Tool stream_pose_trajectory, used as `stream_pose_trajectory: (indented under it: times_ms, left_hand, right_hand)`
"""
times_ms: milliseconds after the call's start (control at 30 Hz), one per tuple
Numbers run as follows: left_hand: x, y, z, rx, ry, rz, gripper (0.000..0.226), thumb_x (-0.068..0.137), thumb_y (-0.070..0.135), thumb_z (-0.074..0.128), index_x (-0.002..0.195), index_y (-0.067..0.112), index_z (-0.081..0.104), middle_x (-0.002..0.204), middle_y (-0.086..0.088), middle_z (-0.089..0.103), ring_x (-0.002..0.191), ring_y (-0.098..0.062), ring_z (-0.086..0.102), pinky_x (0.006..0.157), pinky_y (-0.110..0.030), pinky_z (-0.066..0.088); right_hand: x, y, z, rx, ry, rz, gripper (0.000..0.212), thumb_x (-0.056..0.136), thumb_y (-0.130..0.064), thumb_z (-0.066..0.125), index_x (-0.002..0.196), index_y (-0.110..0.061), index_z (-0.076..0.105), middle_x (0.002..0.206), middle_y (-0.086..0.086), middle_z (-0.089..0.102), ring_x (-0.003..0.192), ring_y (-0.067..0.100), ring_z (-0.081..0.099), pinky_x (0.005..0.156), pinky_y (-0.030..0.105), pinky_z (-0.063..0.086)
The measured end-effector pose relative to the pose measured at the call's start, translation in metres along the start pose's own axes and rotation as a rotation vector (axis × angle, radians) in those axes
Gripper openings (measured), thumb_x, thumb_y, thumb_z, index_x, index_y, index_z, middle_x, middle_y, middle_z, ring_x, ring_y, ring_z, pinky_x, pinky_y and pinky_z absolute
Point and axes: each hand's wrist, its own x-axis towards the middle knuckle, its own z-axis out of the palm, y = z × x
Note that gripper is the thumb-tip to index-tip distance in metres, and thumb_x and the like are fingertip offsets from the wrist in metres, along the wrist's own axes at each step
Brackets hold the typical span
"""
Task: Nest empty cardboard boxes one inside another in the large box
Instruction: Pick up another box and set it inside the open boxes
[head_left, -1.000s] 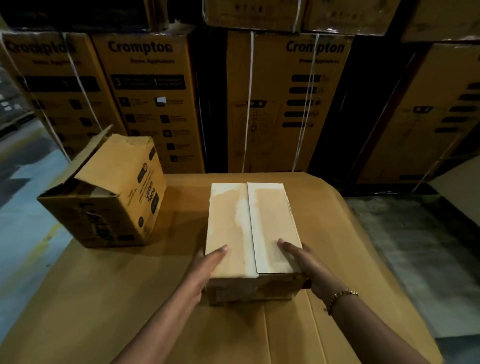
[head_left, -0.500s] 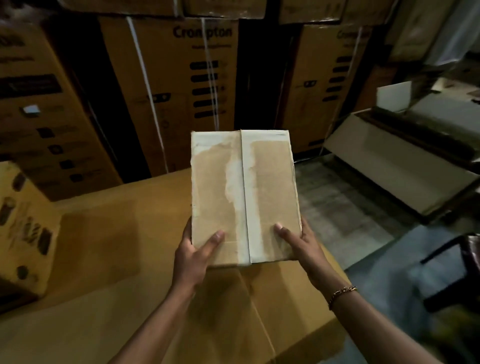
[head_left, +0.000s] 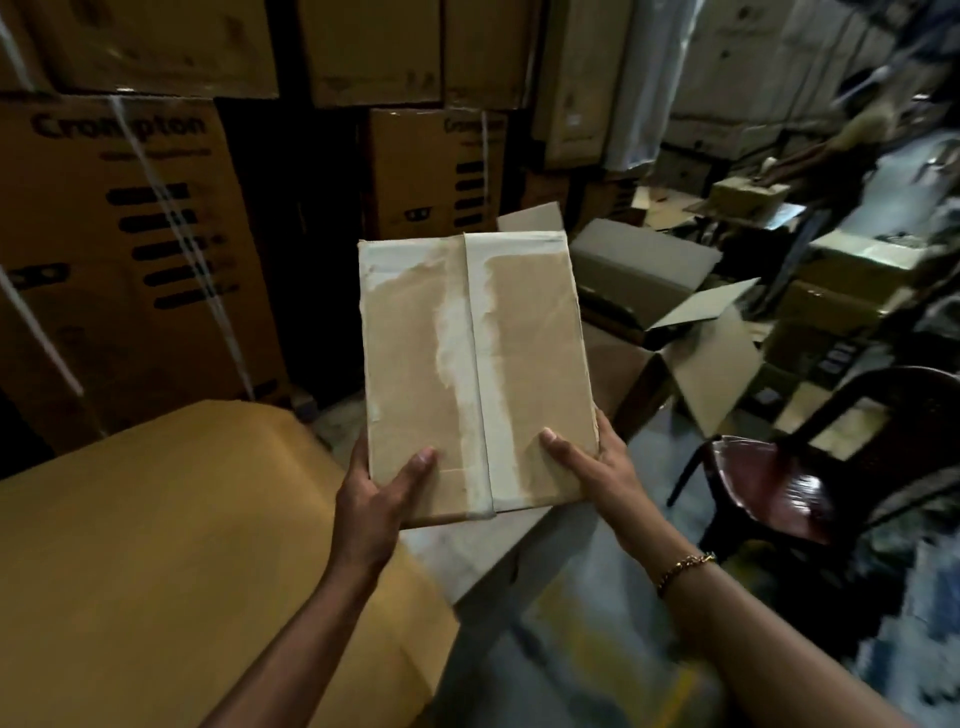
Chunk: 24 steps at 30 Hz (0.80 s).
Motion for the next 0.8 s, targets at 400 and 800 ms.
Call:
stream_pose_trajectory:
  times_ms: [400,800]
  left_hand:
    - [0.09,0.029,0.196,-0.09,-0.125,0.089,0.082,0.07,0.058,0.081,0.14,0.036,0.045,0.119,0.01,0.064,0.102,-0.011,0.068,0.073,-0.026,0.06]
    - [0.243,0.061,0.382,-0.106,-0.167,0.215,0.086,0.069,0.063,0.073,0.144,0.032,0.044,0.126,0.007,0.063,0.107,-0.01,0.067,0.082,-0.044,0.062]
  right_hand:
    - [0.1,-0.019,-0.159,-0.001,0.155,-0.088,0.059,0.082,-0.039,0.079,0.126,-0.048,0.04,0.116,-0.006,0.061,0.102,0.017,0.068,0.077,0.031,0.061]
    - [0.288,-0.033,-0.295,-0.096,0.258,-0.164,0.085,0.067,-0.057,0.081,0.139,-0.037,0.041,0.121,-0.002,0.062,0.102,0.016,0.069,0.078,0.035,0.062]
